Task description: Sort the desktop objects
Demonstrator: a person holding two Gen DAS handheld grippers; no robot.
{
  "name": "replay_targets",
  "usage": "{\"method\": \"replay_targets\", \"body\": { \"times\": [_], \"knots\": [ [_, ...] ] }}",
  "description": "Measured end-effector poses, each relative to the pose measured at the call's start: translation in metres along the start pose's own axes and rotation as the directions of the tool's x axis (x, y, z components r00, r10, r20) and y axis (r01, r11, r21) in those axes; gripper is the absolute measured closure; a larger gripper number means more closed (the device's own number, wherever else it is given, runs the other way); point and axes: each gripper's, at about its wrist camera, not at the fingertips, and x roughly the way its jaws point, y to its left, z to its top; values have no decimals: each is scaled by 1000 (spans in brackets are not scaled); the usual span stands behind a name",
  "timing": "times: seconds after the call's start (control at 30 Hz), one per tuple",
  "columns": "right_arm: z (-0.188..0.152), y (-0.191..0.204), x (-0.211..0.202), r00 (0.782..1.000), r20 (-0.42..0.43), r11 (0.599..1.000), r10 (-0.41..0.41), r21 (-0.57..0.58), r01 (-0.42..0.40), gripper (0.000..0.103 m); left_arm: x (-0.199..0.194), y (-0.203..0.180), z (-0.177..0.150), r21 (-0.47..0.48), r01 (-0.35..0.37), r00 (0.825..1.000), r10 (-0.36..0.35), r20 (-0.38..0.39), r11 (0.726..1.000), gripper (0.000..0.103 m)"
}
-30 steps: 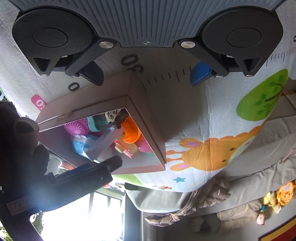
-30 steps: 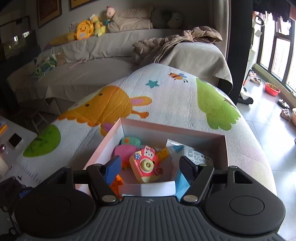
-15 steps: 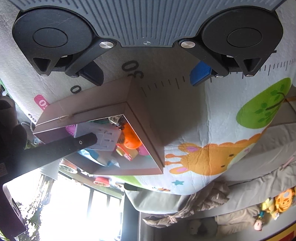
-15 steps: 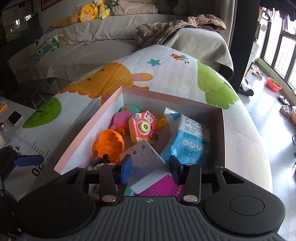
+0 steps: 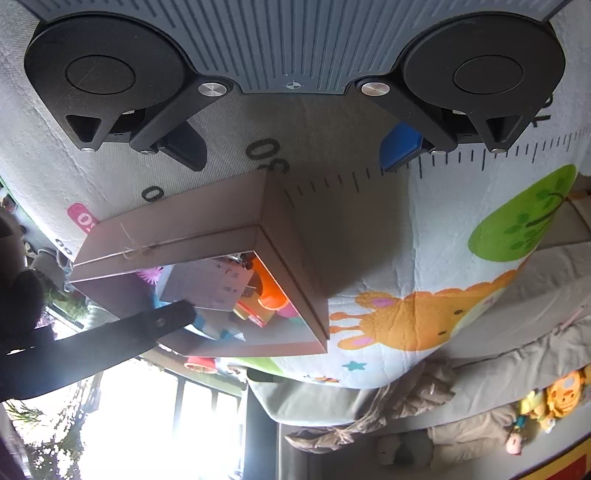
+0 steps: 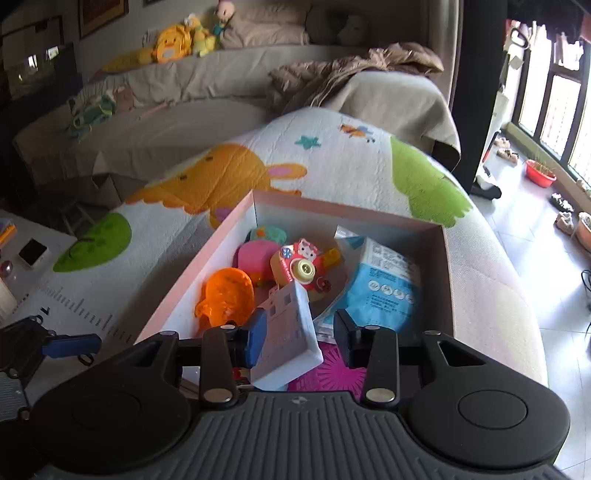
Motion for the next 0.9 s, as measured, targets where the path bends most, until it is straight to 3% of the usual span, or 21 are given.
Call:
{"method": "replay_targets", "body": {
  "times": [0.13, 0.23, 0.4, 0.5, 0.6, 0.9],
  "knots": [
    [-31, -5, -58, 995, 98, 998, -19, 64, 13, 37, -9, -5, -12, 9, -21, 1000, 21, 8, 1000, 0],
    [-64, 0, -81, 992, 113, 994, -57, 100, 46, 24, -16, -7, -22, 11, -60, 998, 59, 22, 998, 0],
    [-121, 17, -76, 993, 66, 982, -100, 166, 88, 13, -19, -1, -33, -37, -120, 992, 120, 25, 992, 0],
    [-135, 20, -59, 994, 27, 977, -109, 187, 102, 0, -17, 2, -35, -53, -125, 992, 126, 11, 991, 0],
    [-138, 23, -42, 989, 1, 977, -145, 159, 143, 0, -15, 4, -35, -66, -122, 992, 122, 4, 990, 0],
    [-130, 25, -23, 987, -22, 980, -162, 116, 164, 0, -13, 6, -37, -89, -110, 994, 111, 5, 990, 0]
  ]
}}
